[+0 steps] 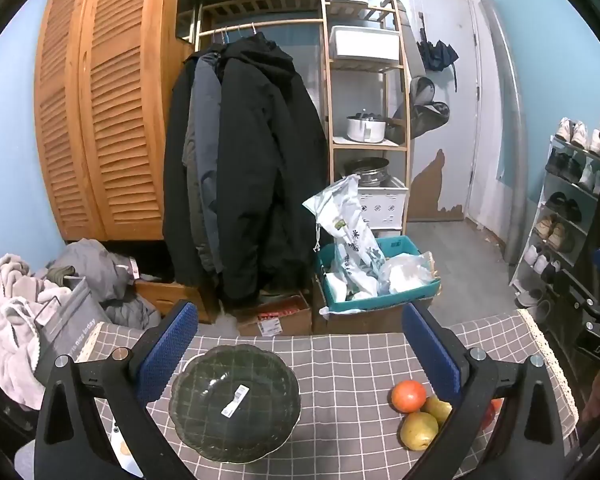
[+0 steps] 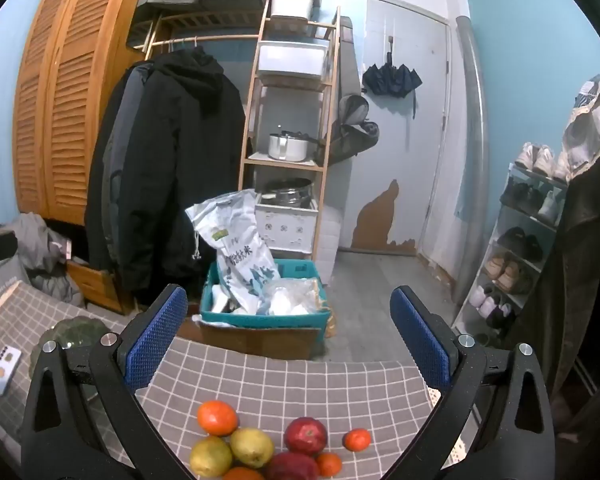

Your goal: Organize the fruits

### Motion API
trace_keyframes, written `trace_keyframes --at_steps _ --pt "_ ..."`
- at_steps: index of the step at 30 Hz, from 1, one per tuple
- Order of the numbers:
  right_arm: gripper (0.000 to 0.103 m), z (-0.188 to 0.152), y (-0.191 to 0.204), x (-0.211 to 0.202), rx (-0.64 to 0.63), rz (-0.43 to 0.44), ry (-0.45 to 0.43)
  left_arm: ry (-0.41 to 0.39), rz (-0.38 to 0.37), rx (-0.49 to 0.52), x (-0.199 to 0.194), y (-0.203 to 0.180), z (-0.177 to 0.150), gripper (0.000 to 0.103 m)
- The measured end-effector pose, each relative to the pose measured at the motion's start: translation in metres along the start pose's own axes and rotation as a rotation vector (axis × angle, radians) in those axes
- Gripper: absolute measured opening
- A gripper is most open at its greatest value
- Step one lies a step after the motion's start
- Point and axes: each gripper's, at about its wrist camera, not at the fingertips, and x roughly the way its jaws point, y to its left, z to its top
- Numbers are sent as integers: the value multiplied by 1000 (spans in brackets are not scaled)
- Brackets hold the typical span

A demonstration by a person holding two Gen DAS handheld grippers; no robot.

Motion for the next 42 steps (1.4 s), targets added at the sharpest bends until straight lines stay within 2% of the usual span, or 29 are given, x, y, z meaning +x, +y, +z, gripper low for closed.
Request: trace_keyframes --at_steps 42 --pt "100 -1 -1 1 -4 -1 1 1 -7 11 -1 -3 0 103"
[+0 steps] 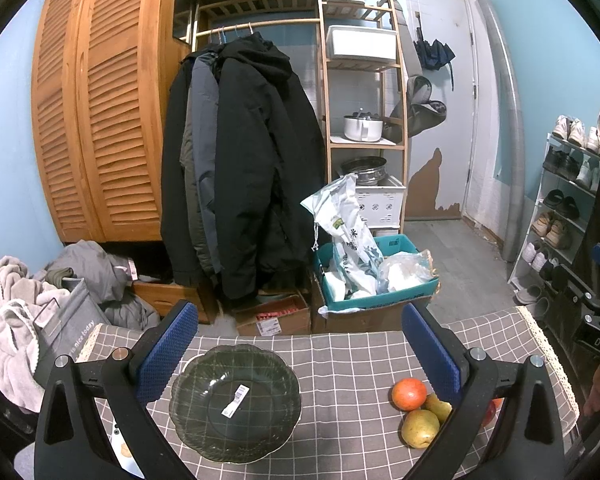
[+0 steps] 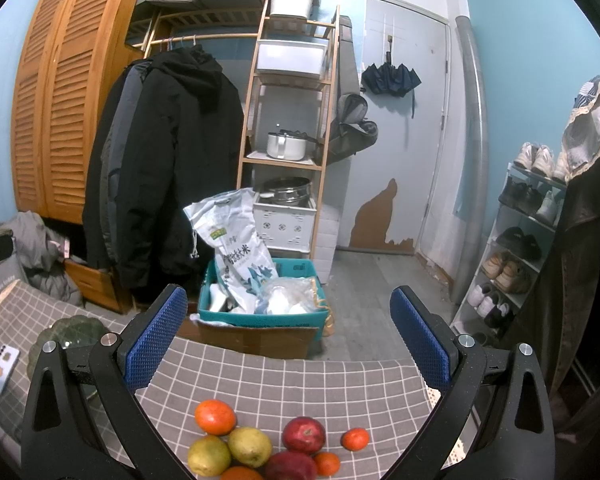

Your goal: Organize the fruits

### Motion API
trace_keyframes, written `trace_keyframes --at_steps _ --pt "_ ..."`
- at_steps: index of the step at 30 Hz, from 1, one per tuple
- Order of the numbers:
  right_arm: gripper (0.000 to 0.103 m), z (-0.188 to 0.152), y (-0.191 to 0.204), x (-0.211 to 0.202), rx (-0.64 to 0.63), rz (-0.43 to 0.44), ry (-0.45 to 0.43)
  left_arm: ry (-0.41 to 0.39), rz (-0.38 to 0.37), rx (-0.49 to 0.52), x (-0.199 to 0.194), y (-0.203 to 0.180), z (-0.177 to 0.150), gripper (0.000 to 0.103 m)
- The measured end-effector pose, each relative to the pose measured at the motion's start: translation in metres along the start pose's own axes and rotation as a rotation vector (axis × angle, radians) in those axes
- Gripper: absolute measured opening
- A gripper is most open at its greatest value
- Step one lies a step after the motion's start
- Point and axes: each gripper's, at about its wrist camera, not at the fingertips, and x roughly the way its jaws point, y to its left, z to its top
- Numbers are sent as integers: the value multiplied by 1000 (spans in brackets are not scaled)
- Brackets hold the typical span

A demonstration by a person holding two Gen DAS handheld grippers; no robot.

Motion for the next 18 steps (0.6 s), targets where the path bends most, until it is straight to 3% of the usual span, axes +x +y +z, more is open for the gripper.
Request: trace_keyframes --at_steps 18 --pt "100 0 1 0 -1 -1 0 -1 -2 0 0 -1 -1 103"
